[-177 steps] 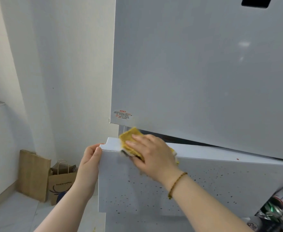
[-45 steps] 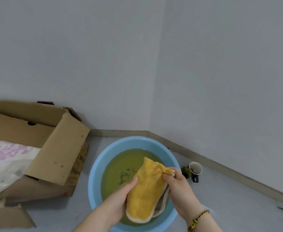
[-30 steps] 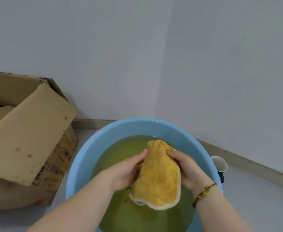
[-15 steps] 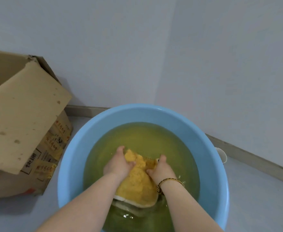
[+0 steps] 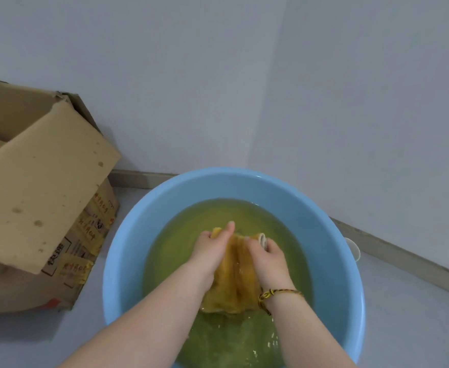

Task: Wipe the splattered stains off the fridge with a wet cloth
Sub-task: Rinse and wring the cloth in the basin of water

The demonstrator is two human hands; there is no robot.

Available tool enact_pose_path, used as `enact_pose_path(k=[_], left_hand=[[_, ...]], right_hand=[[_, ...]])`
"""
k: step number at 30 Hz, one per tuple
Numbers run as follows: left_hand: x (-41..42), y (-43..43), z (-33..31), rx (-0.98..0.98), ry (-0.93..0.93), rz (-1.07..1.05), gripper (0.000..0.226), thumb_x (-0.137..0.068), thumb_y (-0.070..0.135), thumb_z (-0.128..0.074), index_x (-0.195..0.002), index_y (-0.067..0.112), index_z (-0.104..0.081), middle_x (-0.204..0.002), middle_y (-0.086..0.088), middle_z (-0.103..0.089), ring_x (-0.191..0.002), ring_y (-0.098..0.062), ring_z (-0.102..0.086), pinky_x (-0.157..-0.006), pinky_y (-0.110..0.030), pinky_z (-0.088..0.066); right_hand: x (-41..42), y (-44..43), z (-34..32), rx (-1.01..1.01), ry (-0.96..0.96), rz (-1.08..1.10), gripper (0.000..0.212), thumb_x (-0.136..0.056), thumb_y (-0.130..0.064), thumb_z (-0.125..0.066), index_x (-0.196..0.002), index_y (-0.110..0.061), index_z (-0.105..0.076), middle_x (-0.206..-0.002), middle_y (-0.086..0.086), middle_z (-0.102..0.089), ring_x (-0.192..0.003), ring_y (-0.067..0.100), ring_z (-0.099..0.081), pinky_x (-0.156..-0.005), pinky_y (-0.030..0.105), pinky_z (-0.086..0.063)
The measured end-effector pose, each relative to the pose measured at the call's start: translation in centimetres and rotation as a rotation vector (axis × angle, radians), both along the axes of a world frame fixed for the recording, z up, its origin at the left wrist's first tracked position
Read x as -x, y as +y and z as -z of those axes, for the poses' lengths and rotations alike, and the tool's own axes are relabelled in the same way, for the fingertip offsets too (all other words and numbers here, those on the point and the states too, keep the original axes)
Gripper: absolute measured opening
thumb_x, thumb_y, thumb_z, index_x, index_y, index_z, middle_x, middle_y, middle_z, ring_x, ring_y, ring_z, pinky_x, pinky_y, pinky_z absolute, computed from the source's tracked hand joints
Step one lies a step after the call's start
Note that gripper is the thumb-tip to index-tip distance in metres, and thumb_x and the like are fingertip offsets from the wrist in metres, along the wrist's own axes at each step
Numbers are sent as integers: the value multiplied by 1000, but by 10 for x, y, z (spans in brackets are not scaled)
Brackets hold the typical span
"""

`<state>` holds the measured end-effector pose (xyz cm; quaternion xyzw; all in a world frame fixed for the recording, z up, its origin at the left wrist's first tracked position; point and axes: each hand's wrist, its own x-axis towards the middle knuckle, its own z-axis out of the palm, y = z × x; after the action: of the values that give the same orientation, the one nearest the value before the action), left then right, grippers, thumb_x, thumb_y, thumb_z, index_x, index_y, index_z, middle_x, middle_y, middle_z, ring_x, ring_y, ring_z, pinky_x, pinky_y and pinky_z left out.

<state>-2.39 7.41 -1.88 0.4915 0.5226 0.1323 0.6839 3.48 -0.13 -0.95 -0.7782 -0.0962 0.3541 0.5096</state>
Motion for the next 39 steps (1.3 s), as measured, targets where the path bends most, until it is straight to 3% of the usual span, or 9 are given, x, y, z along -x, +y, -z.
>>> enact_pose_path(k=[10,13,15,18,25,28,32,35,39], left_hand=[[-2,-21,-22,-348,-33,-53,48,-97,38,-29,-60,11,-42,-64,-4,-48,-68,-23,-47,-70,-32,-39],[2,-25,-24,-191,-93,-113,44,-97,40,-29,-70,14,-51,-76,-7,-55,-78,-23,-51,-77,-33,-41],[3,-35,-28,-98,-122,-78,41,-98,39,-30,-106,13,-60,-109,-9,-59,-104,-23,-52,-91,-31,-38],[4,-28,-22,-54,-123,-55,52,-95,44,-34,-134,10,-43,-139,-7,-44,-122,-22,-42,-101,-33,-32],[25,6,12,7,95,140,35,-81,19,-68,-111,4,-57,-105,-11,-62,-94,-25,-58,-84,-33,-47],[28,9,23,-167,324,247,27,-82,16,-66,-104,2,-60,-110,-16,-63,-97,-28,-59,-84,-31,-47],[30,8,30,-110,380,274,44,-87,18,-61,-124,-2,-49,-123,-15,-56,-113,-31,-53,-94,-35,-44],[28,5,27,63,163,127,29,-89,11,-57,-114,-3,-54,-104,-17,-61,-97,-29,-58,-79,-35,-49],[23,3,12,89,-26,-6,29,-90,20,-55,-113,2,-55,-111,-18,-61,-103,-32,-58,-95,-46,-46]], right_hand=[[31,7,-13,-62,-311,27,41,-96,-28,-41,-57,-16,-35,-55,-3,-41,-51,11,-37,-52,28,-29],[29,5,-10,-79,-355,-14,41,-96,-27,-42,-57,-17,-35,-53,-4,-39,-50,10,-36,-50,25,-29],[9,6,-4,-17,-321,-50,41,-96,-27,-42,-57,-16,-35,-55,-2,-39,-52,11,-36,-50,25,-28],[-16,5,0,132,-288,-91,38,-96,-31,-41,-62,-14,-40,-61,-1,-41,-60,16,-42,-57,27,-32],[-24,-11,23,410,-143,-355,36,-84,-16,-61,-114,-3,-47,-98,8,-56,-86,21,-56,-76,28,-46],[-17,-10,32,612,-271,-474,12,-88,-14,-53,-83,-6,-46,-77,4,-51,-86,25,-52,-72,26,-41],[-15,-8,33,714,-304,-497,33,-92,-7,-42,-61,-11,-33,-63,1,-37,-69,20,-46,-64,24,-37],[-15,-9,28,525,-131,-305,29,-89,-4,-45,-62,-10,-40,-62,3,-41,-55,13,-39,-49,23,-33],[-6,-13,2,18,117,11,9,-84,-2,-58,-76,-6,-57,-66,7,-53,-62,18,-50,-57,26,-42]])
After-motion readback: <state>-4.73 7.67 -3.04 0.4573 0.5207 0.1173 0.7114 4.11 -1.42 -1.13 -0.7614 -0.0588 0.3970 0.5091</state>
